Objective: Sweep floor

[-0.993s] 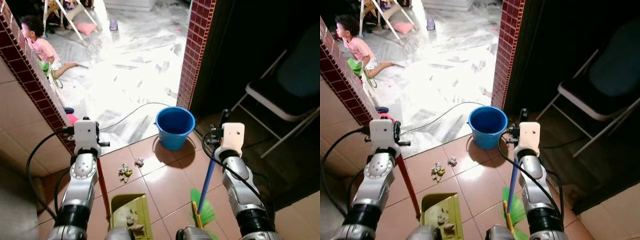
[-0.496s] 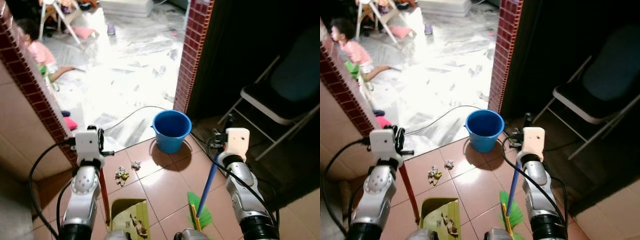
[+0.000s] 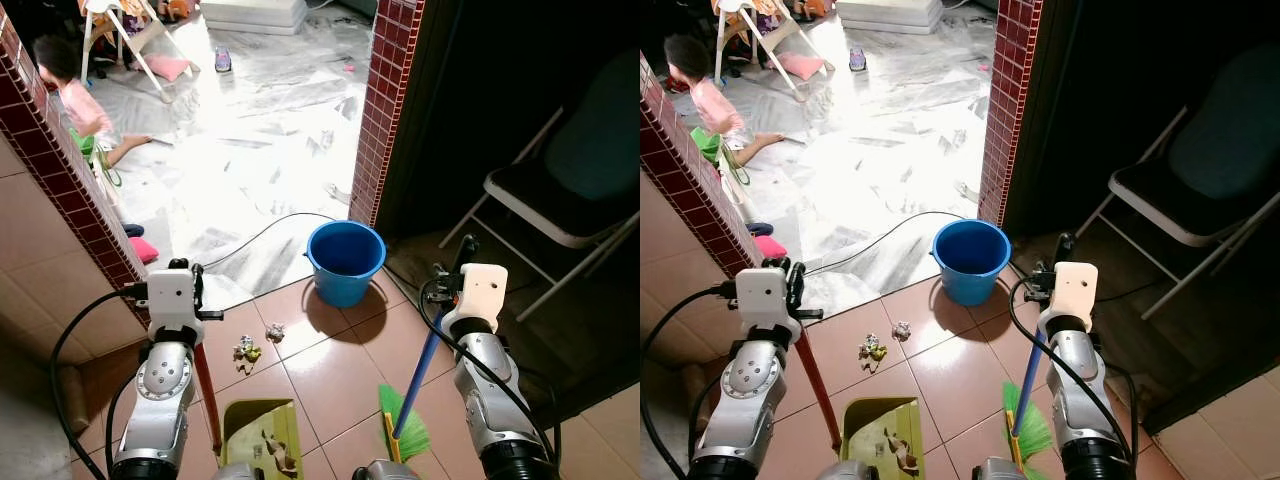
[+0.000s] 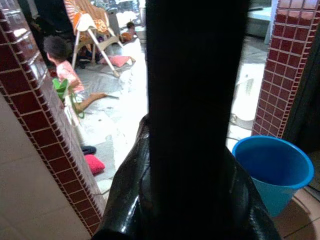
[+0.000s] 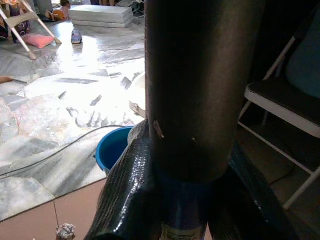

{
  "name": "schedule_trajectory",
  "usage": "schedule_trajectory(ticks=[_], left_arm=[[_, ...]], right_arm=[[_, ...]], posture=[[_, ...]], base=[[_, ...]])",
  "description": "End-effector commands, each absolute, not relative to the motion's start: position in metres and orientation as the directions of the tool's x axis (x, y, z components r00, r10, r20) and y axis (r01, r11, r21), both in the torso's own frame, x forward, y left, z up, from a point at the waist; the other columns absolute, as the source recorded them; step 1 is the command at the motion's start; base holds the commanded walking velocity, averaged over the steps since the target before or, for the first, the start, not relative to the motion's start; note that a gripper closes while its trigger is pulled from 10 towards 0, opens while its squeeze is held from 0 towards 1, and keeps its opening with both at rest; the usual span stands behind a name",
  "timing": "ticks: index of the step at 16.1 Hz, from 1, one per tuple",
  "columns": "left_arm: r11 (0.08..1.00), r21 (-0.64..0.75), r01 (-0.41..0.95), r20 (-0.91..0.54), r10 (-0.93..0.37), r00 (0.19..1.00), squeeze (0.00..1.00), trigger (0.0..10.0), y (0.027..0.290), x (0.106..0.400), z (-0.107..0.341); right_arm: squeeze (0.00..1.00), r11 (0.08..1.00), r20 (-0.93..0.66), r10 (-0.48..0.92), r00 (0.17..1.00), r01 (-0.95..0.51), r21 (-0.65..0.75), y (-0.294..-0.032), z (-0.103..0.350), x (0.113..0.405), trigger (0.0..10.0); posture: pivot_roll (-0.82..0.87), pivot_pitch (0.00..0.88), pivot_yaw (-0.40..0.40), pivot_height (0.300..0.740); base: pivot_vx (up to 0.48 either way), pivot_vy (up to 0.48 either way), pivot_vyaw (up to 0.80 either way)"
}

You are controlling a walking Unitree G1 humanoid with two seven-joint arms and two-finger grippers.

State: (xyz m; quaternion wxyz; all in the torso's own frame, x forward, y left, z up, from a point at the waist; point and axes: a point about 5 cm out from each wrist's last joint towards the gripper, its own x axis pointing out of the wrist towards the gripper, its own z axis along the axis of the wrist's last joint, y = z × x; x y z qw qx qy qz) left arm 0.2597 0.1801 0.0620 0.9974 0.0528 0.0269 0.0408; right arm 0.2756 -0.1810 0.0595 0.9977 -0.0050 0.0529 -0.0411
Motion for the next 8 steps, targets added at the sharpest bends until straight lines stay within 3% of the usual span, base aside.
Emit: schedule_trajectory(ticks=[1,5,8], left_arm=[[0.991,0.117,-0.063,-0.066,0.071,0.995,0.0,10.0,0.178,0.257,0.06],[0.993,0.051,-0.107,0.032,0.105,0.994,0.0,10.0,0.171,0.266,0.088],[0.989,0.029,-0.143,0.1,0.139,0.985,0.0,10.0,0.175,0.273,0.109]], right_arm=[[0.0,0.996,-0.105,-0.085,0.991,0.086,0.004,-0.181,0.061,0.276,10.0],[0.0,0.995,-0.097,-0.103,0.99,0.102,-0.015,-0.19,0.065,0.282,10.0],[0.0,0.995,-0.098,-0.097,0.99,0.096,-0.014,-0.189,0.065,0.282,10.0]], posture=[[-0.03,0.0,0.021,0.74],[-0.03,0.0,0.017,0.74],[-0.03,0.0,0.014,0.74]], base=[[0.0,0.0,0.0],[0.0,0.0,0.0],[0.0,0.0,-0.66]])
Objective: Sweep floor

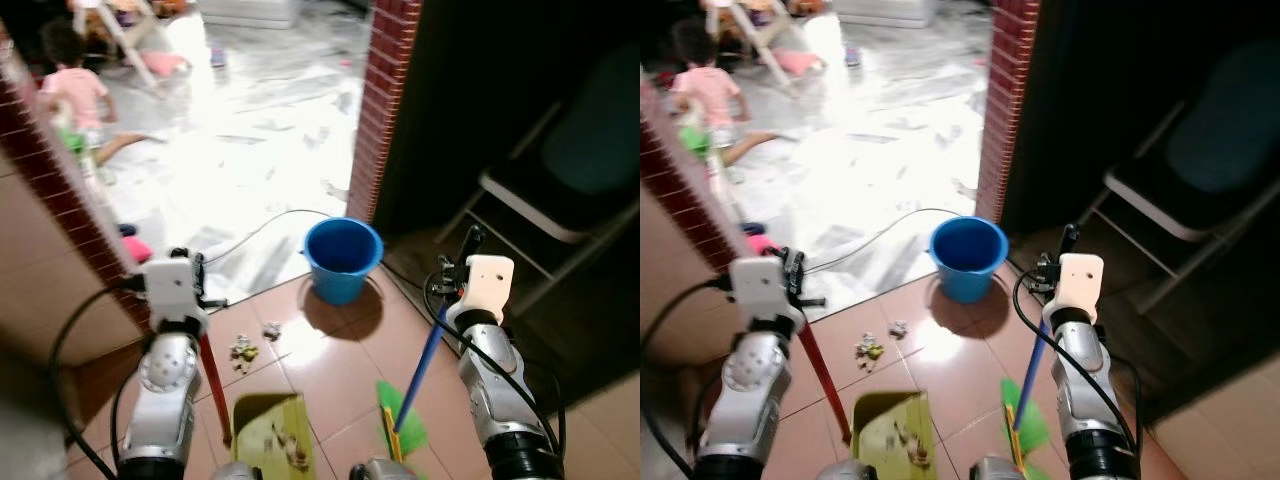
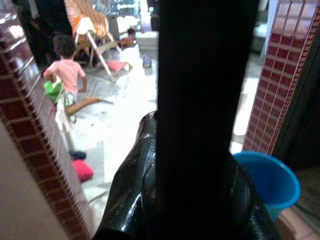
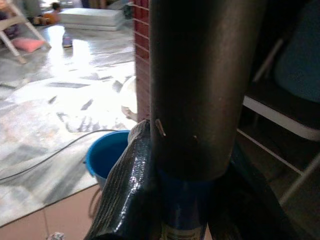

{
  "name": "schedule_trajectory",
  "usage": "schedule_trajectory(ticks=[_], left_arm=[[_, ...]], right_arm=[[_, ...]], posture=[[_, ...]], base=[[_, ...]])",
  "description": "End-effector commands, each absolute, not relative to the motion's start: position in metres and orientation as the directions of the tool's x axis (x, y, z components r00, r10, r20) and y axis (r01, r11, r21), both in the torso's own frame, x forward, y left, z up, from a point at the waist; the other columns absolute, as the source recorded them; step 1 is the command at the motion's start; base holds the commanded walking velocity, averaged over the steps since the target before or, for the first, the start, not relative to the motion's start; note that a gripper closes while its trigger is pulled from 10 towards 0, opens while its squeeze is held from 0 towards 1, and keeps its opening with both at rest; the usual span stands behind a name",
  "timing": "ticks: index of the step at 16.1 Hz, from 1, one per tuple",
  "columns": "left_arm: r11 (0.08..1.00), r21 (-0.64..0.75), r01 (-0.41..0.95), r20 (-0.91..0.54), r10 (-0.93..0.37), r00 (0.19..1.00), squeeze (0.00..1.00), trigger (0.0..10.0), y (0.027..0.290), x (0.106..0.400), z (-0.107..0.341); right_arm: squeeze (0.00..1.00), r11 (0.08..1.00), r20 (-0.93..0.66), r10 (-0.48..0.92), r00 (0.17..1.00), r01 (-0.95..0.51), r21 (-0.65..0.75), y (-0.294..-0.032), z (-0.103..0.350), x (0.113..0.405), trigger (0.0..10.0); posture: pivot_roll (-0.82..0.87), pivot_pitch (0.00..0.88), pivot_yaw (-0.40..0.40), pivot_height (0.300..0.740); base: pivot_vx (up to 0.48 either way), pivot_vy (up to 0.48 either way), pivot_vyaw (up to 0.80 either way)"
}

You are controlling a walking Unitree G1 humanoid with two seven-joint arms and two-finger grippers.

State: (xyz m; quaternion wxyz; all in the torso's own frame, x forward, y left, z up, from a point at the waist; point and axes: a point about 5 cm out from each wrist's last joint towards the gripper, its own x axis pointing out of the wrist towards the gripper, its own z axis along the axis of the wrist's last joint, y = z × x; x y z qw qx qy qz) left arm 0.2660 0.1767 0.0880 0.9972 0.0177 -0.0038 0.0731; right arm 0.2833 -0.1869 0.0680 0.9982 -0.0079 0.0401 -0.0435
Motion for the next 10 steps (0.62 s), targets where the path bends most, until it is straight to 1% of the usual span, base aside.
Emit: schedule_trajectory(ticks=[1,2,3,7,9,10], left_arm=[[0.986,0.029,-0.165,0.121,0.161,0.98,0.0,10.0,0.178,0.274,0.116],[0.982,0.026,-0.186,0.145,0.181,0.973,0.0,10.0,0.18,0.276,0.123],[0.974,0.028,-0.223,0.186,0.214,0.959,0.0,10.0,0.183,0.278,0.136],[0.954,0.004,-0.299,0.25,0.289,0.924,0.0,10.0,0.193,0.287,0.163],[0.925,-0.023,-0.378,0.325,0.365,0.873,0.0,10.0,0.207,0.295,0.191],[0.918,-0.038,-0.396,0.338,0.384,0.859,0.0,10.0,0.211,0.298,0.198]], right_arm=[[0.0,0.995,-0.097,-0.096,0.991,0.095,-0.017,-0.19,0.065,0.283,10.0],[0.0,0.995,-0.097,-0.097,0.991,0.096,-0.017,-0.191,0.065,0.283,10.0],[0.0,0.995,-0.098,-0.099,0.99,0.098,-0.021,-0.192,0.065,0.283,10.0],[0.0,0.995,-0.093,-0.101,0.991,0.098,-0.032,-0.194,0.067,0.284,10.0],[0.0,0.994,-0.096,-0.103,0.99,0.1,-0.039,-0.196,0.066,0.283,10.0],[0.0,0.994,-0.097,-0.102,0.99,0.098,-0.041,-0.196,0.065,0.283,10.0]], posture=[[-0.03,0.0,0.015,0.74],[-0.03,0.0,0.015,0.74],[-0.03,0.0,0.014,0.74],[-0.04,0.0,0.015,0.74],[-0.04,0.0,0.012,0.74],[-0.04,0.0,0.01,0.74]], base=[[0.0,0.0,-0.8],[0.0,0.0,-0.66],[0.0,0.0,0.0],[0.0,0.0,0.0],[0.0,0.0,0.0],[0.0,0.0,0.0]])
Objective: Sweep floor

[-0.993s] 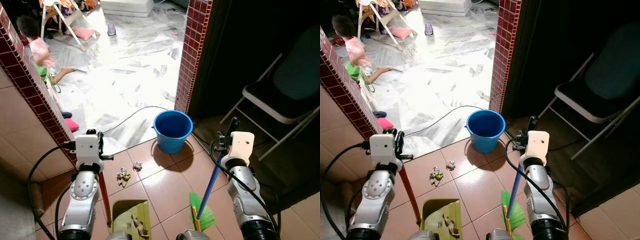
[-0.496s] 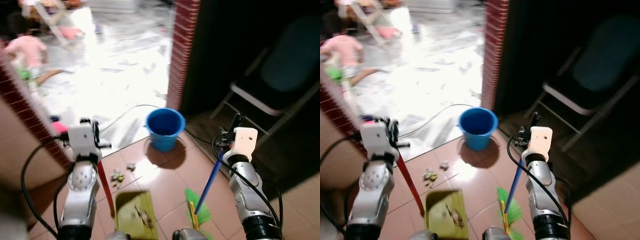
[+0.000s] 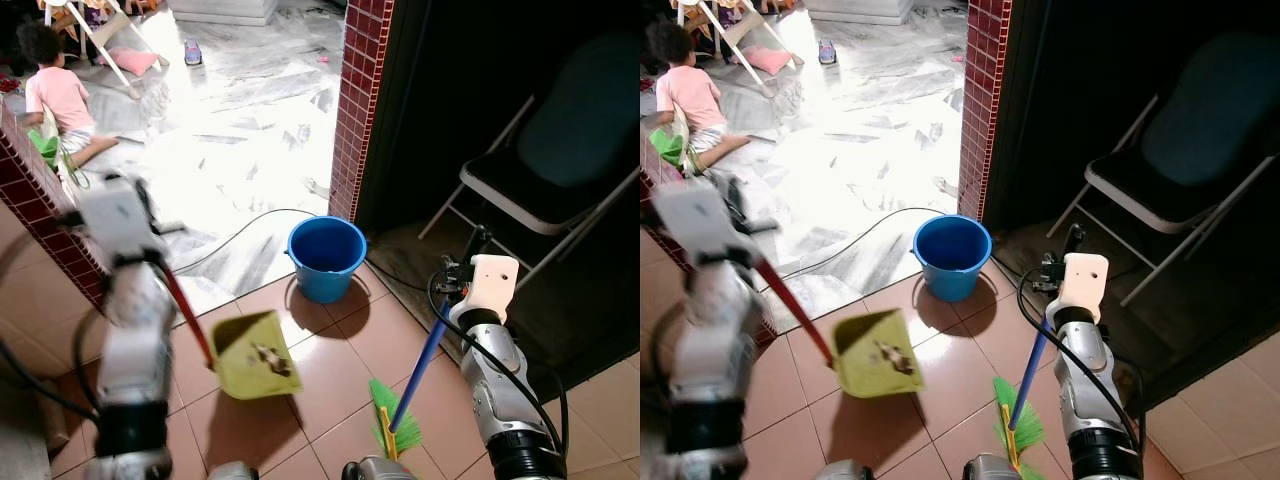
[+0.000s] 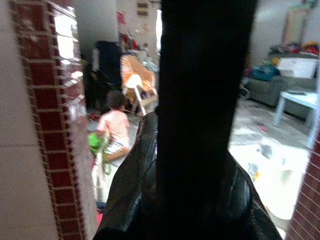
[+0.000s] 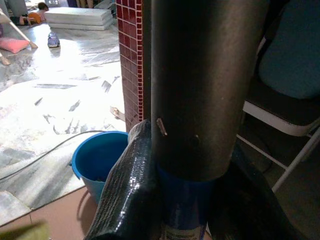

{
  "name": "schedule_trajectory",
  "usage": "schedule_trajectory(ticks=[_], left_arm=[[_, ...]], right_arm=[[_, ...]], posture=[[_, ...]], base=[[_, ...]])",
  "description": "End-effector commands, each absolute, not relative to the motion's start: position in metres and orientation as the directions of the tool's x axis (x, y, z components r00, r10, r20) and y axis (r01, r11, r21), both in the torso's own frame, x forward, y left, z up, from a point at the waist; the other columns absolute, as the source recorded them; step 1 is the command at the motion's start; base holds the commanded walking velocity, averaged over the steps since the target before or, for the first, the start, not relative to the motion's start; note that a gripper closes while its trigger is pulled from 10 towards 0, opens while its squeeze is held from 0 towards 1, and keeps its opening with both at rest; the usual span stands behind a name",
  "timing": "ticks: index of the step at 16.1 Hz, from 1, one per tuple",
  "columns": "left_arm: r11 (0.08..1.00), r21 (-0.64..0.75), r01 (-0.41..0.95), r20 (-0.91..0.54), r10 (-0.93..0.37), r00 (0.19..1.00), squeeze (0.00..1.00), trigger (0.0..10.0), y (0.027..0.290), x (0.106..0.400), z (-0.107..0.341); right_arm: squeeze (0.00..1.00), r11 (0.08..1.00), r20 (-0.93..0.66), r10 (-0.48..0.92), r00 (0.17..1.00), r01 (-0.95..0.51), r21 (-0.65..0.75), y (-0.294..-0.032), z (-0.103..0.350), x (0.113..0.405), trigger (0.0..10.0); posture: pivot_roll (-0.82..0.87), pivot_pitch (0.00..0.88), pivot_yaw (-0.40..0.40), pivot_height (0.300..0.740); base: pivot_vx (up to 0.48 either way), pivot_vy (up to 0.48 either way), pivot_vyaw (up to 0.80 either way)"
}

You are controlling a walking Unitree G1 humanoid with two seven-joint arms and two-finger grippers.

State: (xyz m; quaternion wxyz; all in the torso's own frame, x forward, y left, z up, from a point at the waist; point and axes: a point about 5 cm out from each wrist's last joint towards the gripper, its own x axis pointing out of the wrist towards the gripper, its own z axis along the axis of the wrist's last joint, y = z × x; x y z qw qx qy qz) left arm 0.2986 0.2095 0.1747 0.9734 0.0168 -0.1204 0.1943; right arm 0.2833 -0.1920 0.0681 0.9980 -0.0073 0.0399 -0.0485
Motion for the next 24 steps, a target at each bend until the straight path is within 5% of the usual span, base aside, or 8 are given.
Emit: schedule_trajectory(ticks=[1,12,24], left_arm=[[0.909,-0.052,-0.414,0.354,0.405,0.843,0.0,10.0,0.216,0.3,0.207],[0.889,-0.227,-0.398,0.503,0.456,0.734,0.0,10.0,0.229,0.322,0.285],[0.894,-0.276,-0.353,0.507,0.448,0.737,0.0,10.0,0.219,0.332,0.294]], right_arm=[[0.0,0.994,-0.098,-0.1,0.99,0.096,-0.045,-0.196,0.065,0.283,10.0],[0.0,0.995,-0.094,-0.081,0.992,0.075,-0.06,-0.193,0.066,0.285,10.0],[0.0,0.996,-0.091,-0.072,0.993,0.066,-0.061,-0.189,0.065,0.284,10.0]], posture=[[-0.05,0.0,0.009,0.74],[-0.06,0.0,0.009,0.74],[-0.06,0.0,0.018,0.74]], base=[[0.0,0.0,0.0],[0.068,0.0,-0.46],[0.362,0.222,-0.07]])
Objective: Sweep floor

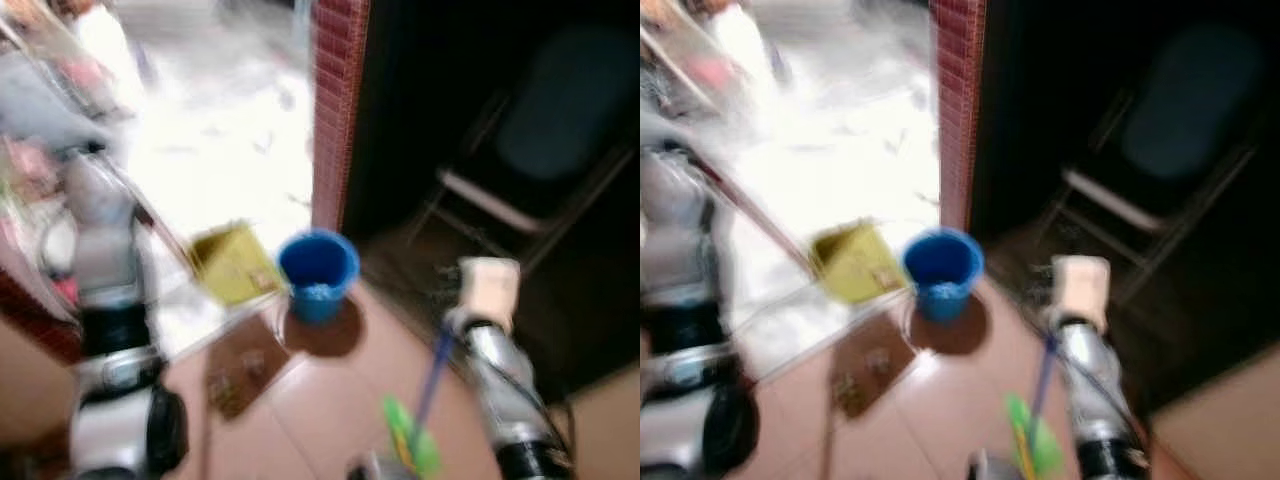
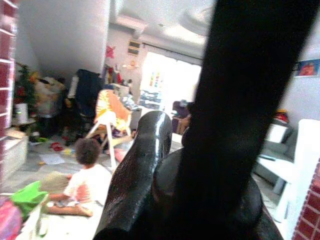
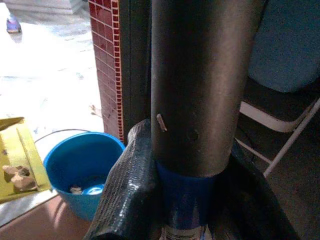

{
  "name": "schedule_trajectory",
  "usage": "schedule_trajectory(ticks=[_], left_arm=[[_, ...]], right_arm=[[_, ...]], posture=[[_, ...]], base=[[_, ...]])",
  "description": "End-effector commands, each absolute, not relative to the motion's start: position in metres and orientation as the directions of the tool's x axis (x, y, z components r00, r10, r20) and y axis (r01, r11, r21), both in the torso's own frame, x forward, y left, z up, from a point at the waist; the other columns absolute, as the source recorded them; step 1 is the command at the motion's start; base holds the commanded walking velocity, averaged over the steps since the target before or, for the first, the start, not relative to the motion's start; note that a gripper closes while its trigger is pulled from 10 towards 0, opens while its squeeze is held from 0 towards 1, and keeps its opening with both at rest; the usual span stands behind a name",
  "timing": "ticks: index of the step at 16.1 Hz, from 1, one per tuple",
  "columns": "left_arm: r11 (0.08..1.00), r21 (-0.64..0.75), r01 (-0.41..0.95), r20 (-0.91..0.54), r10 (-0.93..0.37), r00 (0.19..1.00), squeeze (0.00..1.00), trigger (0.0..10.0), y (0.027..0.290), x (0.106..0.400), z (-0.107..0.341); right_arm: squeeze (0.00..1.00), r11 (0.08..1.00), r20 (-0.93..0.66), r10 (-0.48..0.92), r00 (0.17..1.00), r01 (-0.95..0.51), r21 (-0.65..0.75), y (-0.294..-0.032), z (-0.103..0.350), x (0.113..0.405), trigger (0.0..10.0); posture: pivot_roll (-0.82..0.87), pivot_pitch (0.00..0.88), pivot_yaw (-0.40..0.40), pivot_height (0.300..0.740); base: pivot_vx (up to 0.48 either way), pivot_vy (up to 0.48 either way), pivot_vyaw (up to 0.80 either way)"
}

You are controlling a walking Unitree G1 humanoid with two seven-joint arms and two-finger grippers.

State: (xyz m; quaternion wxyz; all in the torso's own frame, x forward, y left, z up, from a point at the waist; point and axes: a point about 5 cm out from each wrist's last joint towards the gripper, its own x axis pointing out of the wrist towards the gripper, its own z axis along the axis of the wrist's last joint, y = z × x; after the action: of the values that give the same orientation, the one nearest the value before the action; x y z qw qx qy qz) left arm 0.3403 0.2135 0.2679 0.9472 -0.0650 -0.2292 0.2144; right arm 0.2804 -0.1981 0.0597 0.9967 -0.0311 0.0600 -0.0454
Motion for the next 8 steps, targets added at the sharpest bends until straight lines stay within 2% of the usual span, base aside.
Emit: schedule_trajectory(ticks=[1,7,8], left_arm=[[0.894,-0.277,-0.353,0.506,0.448,0.737,0.0,10.0,0.219,0.3326,0.2943],[0.893,-0.277,-0.355,0.504,0.449,0.738,0.0,10.0,0.2162,0.3341,0.2931],[0.894,-0.276,-0.353,0.505,0.448,0.738,0.0,10.0,0.2146,0.3341,0.2924]], right_arm=[[0.0,0.996,-0.091,-0.071,0.993,0.066,-0.061,-0.1889,0.0654,0.2844,10.0],[0.0,0.996,-0.092,-0.064,0.994,0.059,-0.062,-0.1874,0.0649,0.2849,10.0],[0.0,0.996,-0.092,-0.063,0.994,0.058,-0.062,-0.1874,0.0648,0.285,10.0]], posture=[[-0.06,0.0,0.018,0.74],[-0.06,0.0,0.019,0.74],[-0.06,0.0,0.018,0.74]], base=[[0.416,0.0,0.0],[0.418,0.0,0.0],[0.0,0.0,0.0]])
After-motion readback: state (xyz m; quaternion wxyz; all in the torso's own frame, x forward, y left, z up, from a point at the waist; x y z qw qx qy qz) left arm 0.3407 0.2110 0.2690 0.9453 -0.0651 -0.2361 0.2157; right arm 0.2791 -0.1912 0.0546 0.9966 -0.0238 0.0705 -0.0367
